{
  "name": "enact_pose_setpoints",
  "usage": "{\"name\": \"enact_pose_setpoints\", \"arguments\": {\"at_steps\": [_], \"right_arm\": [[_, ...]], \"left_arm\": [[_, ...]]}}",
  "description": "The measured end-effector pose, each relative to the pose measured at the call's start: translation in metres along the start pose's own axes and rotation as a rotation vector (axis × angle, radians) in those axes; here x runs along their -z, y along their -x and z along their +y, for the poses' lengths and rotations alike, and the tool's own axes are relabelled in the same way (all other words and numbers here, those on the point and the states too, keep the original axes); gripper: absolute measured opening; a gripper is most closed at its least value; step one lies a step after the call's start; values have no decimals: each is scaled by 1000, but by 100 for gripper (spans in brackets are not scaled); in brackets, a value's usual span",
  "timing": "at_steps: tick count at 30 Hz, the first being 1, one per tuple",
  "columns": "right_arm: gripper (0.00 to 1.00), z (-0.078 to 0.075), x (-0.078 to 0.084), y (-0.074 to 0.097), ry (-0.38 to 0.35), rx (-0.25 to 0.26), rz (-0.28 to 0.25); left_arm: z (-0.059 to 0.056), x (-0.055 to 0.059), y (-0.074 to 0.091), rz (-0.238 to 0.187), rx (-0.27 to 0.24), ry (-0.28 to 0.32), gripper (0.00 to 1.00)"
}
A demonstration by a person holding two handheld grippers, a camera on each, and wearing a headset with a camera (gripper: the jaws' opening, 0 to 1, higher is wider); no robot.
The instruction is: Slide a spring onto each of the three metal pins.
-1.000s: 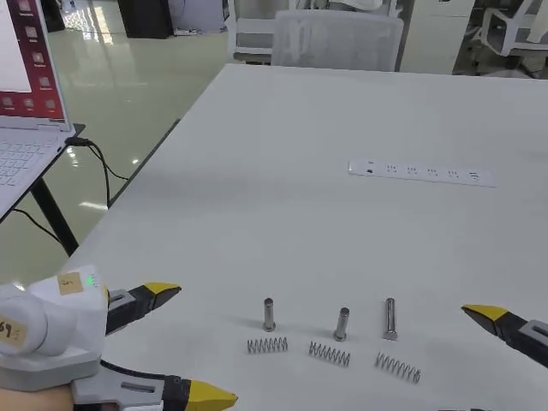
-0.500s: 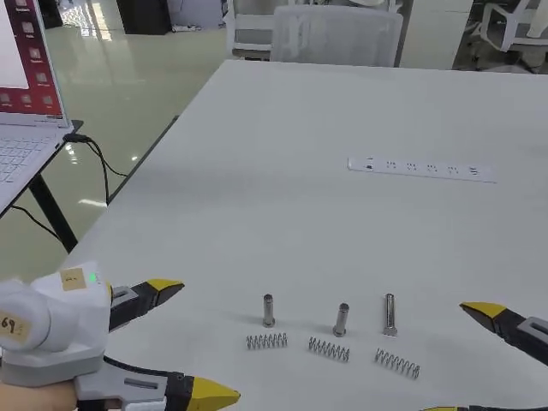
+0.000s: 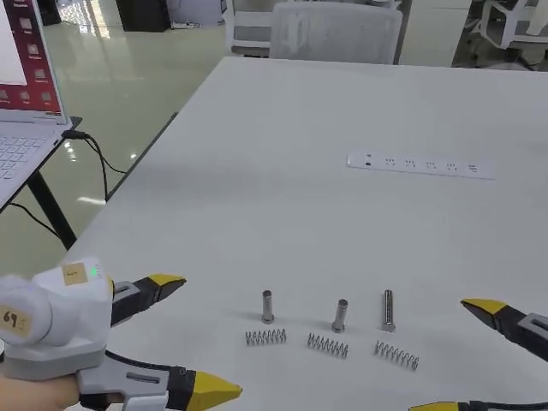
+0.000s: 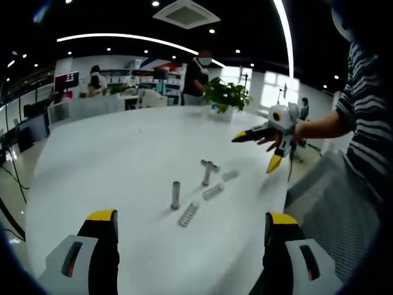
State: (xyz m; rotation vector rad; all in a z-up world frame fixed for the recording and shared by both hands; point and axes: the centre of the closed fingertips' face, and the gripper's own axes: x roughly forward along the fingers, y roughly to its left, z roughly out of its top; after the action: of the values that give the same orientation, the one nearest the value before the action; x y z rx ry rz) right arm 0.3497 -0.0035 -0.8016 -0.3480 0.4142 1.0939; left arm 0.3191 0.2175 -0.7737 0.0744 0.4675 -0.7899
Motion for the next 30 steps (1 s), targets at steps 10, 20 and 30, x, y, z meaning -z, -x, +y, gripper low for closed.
{"name": "enact_pose_setpoints", "arguments": {"at_steps": [10, 20, 30], "right_arm": [[91, 3, 1, -1, -2, -5, 4], [91, 5, 0, -4, -5, -17, 6], [90, 3, -1, -8, -18, -23, 13]], "left_arm": [[-1, 3, 1, 7, 2, 4, 97], [0, 1, 1, 3, 0, 4, 97], [-1, 2, 1, 10, 4, 3, 97]]}}
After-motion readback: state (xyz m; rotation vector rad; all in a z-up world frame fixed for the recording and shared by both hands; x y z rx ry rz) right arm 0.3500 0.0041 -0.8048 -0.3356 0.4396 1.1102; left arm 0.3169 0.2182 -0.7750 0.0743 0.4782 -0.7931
